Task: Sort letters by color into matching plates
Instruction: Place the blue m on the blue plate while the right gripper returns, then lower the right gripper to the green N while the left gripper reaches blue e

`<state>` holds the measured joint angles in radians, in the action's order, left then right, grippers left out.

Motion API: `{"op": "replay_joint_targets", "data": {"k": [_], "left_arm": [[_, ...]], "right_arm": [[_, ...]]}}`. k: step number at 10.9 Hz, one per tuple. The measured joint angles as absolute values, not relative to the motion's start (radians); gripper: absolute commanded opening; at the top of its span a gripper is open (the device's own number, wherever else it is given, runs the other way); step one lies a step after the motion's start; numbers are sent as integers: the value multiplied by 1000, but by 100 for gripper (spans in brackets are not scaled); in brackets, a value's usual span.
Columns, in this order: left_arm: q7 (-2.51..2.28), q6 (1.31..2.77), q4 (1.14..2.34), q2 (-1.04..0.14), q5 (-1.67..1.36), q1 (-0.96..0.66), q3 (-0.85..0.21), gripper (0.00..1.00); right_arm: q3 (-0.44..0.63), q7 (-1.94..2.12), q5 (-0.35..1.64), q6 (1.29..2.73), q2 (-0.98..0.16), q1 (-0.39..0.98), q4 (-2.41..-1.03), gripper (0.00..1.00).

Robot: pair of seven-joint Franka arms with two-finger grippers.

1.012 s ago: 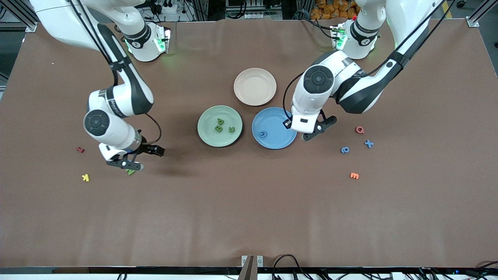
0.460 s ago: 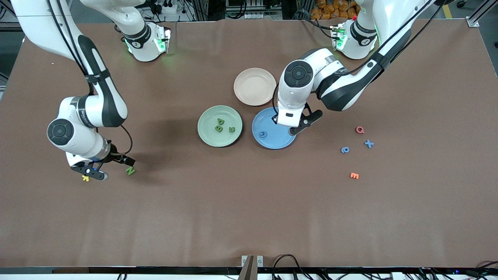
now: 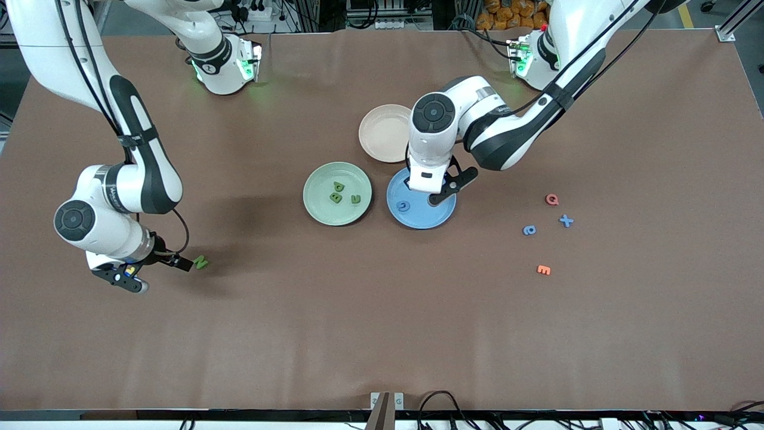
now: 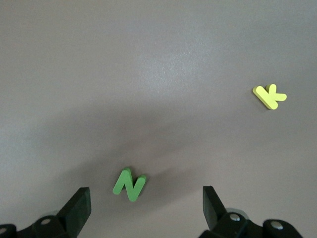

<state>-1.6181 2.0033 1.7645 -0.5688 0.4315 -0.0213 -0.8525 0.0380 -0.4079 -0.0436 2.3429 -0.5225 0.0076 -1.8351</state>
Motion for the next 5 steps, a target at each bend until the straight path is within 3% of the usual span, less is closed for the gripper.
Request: {"op": "replay_joint_targets", "data": {"k": [5], "left_arm": [[-1617, 2003, 1746, -587, 525, -25, -826, 100]], "right_arm": [[27, -409, 9, 2348, -586, 3, -1790, 100]]}}
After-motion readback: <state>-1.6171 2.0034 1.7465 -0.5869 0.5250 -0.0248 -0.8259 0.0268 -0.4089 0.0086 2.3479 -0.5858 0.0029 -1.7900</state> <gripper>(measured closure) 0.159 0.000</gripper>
